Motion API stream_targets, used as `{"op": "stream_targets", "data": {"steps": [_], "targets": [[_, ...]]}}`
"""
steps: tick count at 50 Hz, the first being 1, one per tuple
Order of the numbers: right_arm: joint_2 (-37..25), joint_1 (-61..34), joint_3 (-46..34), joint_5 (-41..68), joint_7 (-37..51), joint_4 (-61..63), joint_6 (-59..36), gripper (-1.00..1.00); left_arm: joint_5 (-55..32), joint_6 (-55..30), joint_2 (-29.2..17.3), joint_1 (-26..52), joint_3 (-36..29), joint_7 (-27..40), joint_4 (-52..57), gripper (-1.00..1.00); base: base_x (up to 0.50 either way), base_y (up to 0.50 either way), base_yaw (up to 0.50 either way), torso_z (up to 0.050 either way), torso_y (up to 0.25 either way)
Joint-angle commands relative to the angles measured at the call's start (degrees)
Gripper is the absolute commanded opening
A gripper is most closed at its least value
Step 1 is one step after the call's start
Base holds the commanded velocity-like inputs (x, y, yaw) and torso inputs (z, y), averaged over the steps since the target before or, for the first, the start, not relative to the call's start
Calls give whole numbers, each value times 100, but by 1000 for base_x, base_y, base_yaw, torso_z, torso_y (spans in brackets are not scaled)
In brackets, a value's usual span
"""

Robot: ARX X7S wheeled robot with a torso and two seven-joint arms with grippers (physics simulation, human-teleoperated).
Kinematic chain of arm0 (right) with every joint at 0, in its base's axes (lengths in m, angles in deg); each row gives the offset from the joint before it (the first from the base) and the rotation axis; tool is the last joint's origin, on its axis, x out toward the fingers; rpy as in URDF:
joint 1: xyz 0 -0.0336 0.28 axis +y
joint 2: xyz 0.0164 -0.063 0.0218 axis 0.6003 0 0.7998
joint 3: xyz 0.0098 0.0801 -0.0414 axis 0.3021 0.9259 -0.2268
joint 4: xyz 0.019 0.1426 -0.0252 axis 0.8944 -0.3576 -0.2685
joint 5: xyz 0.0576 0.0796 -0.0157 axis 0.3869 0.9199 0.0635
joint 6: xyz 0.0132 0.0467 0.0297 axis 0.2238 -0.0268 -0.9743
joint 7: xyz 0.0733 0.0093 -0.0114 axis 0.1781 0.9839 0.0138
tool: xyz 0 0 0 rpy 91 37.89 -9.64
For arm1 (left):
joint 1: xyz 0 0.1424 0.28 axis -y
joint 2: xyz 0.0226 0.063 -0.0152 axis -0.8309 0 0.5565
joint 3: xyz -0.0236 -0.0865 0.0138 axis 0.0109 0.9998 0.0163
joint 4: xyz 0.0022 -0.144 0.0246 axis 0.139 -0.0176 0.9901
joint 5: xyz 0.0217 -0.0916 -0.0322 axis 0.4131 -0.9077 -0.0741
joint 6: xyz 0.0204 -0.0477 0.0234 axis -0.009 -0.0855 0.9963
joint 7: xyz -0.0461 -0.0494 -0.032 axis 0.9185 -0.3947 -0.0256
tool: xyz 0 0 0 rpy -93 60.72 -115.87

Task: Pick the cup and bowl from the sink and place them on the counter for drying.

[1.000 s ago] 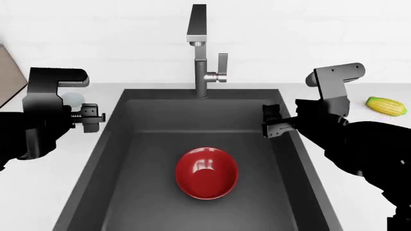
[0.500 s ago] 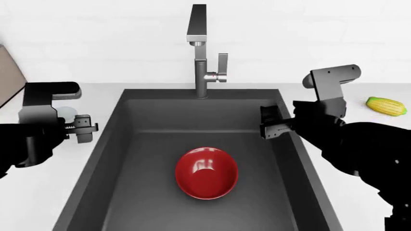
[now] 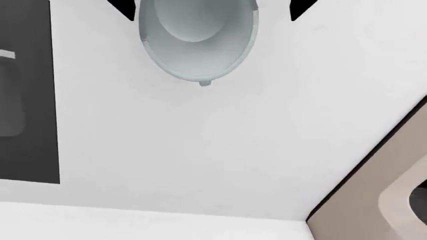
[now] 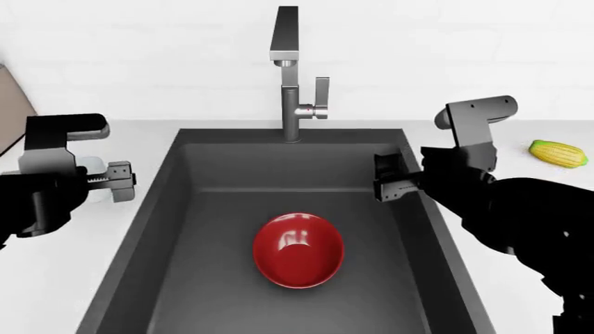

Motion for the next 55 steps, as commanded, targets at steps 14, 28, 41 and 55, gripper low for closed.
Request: {"op": "stream_targets", "data": {"steps": [14,28,41,55], "targets": [[59,-140,-169,-32,-86,-141,47,100,-345,-266,-79,125,172,221,551,100,0,0,0,0,0],[93,-168,-254,-52,-154,-233,108,100,-425,-589,-196,582,110,453,1273,100,0,0,0,0,0],[104,-177,-325,-6,-82,-267,-25,100,-347,-470,-116,860,114,480,1504,100,0,0,0,0,0],[554,-473,-261,582,57,-578,-623,100,-419,-404,124,915,-58,314,1997,100,0,0,0,0,0]]}}
